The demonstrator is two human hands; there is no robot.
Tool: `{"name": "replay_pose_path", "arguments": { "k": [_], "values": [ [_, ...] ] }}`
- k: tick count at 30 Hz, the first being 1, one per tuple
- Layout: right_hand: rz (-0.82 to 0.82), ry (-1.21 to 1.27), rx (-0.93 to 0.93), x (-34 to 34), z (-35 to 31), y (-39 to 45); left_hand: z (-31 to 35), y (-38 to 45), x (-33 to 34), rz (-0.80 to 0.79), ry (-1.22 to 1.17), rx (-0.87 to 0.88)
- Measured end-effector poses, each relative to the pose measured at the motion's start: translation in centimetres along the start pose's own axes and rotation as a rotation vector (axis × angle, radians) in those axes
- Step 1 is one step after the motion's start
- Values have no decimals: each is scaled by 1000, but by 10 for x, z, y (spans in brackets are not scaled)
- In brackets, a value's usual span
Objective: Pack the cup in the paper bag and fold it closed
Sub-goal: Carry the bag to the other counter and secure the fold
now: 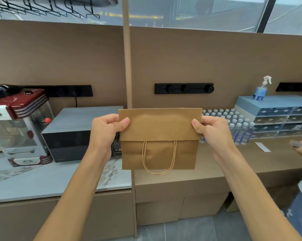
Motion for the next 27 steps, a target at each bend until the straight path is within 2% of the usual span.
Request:
{"name": "replay_pose_path", "arguments": {
  "k": [12,18,23,27],
  "values": [
    [-37,33,33,-95,26,54,-39,1,103,19,70,-43],
    [-35,20,36,-109,38,105,-68,34,132,21,54,-24],
    [-43,6,51,-112,58,172,-117,78,154,56,44,-13],
    [-45,-13,89,-114,74,226,-161,115,171,75,17,-70]
  ]
}}
Point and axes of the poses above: each hand's wrist, its own y-axis towards the middle knuckle, its own x-axis out of the palm, z = x × y, the point moved 6 cm from there along y, towards the middle knuckle, and after that the axes turned 13 degrees about x, right-handed, at the moved point
